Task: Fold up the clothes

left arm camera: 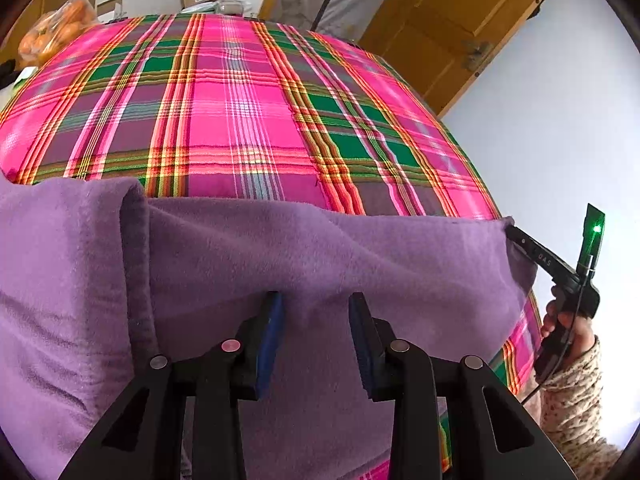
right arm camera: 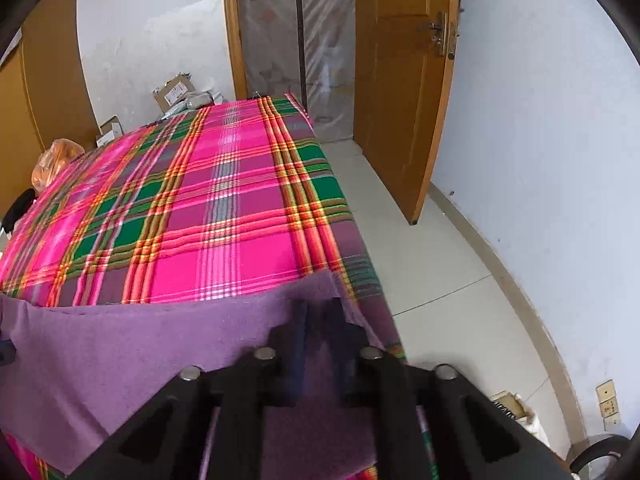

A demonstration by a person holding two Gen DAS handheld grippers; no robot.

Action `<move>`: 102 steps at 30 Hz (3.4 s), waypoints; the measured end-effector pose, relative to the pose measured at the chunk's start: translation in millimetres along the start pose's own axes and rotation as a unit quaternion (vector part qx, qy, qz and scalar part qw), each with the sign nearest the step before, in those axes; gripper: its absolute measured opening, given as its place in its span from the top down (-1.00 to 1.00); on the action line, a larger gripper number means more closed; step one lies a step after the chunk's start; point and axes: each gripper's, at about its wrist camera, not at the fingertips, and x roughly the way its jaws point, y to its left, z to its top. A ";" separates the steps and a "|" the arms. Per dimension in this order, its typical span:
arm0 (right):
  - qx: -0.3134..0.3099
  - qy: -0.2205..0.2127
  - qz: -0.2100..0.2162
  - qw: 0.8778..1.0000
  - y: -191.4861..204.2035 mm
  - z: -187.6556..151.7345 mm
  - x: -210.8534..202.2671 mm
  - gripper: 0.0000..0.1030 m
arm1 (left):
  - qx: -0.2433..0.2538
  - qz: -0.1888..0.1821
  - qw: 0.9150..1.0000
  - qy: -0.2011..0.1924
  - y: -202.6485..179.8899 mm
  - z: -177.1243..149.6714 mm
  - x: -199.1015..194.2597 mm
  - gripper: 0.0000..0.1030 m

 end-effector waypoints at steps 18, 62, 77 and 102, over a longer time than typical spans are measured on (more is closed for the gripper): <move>0.026 0.006 -0.022 0.999 -13.0 0.7 -1.6 0.51 | -0.007 -0.011 1.000 -0.007 2.7 -2.0 -0.6 0.32; 0.116 -0.030 0.012 0.993 -24.3 -48.3 -40.9 0.82 | 0.002 -0.013 1.000 -0.026 0.4 -7.8 -2.1 0.32; 0.035 -0.110 0.057 0.992 31.1 -30.0 -95.1 0.82 | 0.000 -0.015 1.000 -0.026 0.9 -7.9 -2.1 0.32; -0.059 -0.114 0.177 0.976 142.9 -35.8 -122.8 0.82 | -0.072 -0.074 0.995 0.013 20.4 0.1 -2.7 0.31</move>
